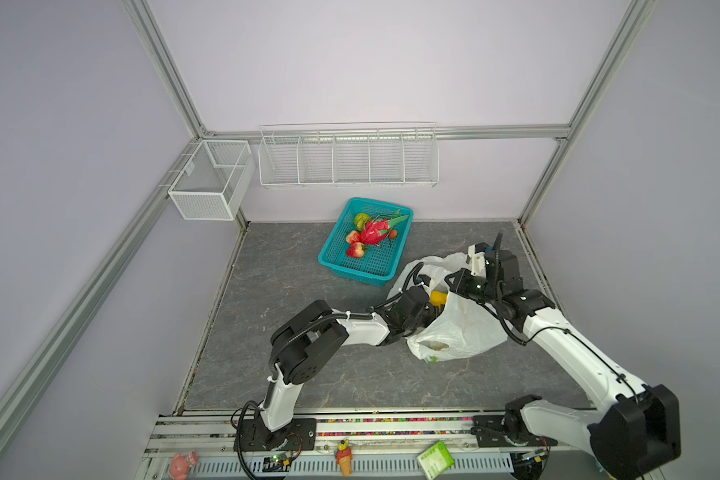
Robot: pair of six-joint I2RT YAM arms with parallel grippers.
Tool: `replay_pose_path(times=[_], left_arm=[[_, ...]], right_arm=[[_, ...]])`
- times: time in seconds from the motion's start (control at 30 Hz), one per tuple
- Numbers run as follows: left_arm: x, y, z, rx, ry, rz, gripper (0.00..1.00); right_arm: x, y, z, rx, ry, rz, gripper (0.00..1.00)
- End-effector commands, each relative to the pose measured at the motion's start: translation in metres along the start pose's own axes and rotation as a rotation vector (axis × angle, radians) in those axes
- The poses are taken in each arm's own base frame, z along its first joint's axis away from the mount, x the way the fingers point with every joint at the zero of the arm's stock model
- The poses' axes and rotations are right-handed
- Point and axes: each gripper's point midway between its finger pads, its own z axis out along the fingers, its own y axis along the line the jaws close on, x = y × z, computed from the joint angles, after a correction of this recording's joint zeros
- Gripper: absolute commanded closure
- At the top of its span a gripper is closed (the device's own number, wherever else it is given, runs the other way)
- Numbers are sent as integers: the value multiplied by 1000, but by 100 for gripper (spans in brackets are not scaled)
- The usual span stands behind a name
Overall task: Place the fake fruits into the plastic bag and tie a complex knot
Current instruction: 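Carry the orange mango with the left gripper into the bag opening, then open the left gripper to drop the mango inside the bag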
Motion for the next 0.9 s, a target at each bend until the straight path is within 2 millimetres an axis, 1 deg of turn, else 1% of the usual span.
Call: replay_pose_path(times=[0.0, 0.13, 0.23, 0.4, 0.53, 0.63, 0.7, 0.73, 0.77, 0.83, 0.87], left_arm=[[-6, -5, -16, -7, 0, 52, 11], [0, -5, -33, -5, 39, 99, 13], [8, 1, -50, -43, 100, 166, 19], [23, 25, -81, -122, 193, 236, 29], [43, 44, -100, -188, 274, 257, 38], [61, 57, -106, -209, 299, 203, 42], [69, 68, -108, -240, 289, 151, 43], [70, 72, -108, -258, 275, 118, 43], [71, 73, -106, -257, 264, 96, 43], [69, 72, -99, -253, 241, 28, 42], [68, 69, -94, -232, 232, 9, 41]], right_arm=[[-1, -4, -4, 29, -9, -38, 94], [-1, -12, -7, 77, -6, -75, 94], [-2, -20, -9, 132, 8, -127, 94], [4, -29, -5, 183, 66, -192, 94], [5, -30, -1, 183, 79, -196, 94], [4, -30, 2, 181, 81, -197, 93], [4, -29, 4, 177, 85, -196, 94], [4, -28, 6, 173, 88, -196, 94], [4, -28, 7, 171, 88, -196, 93], [3, -27, 9, 166, 90, -193, 94], [3, -27, 10, 165, 90, -192, 94]])
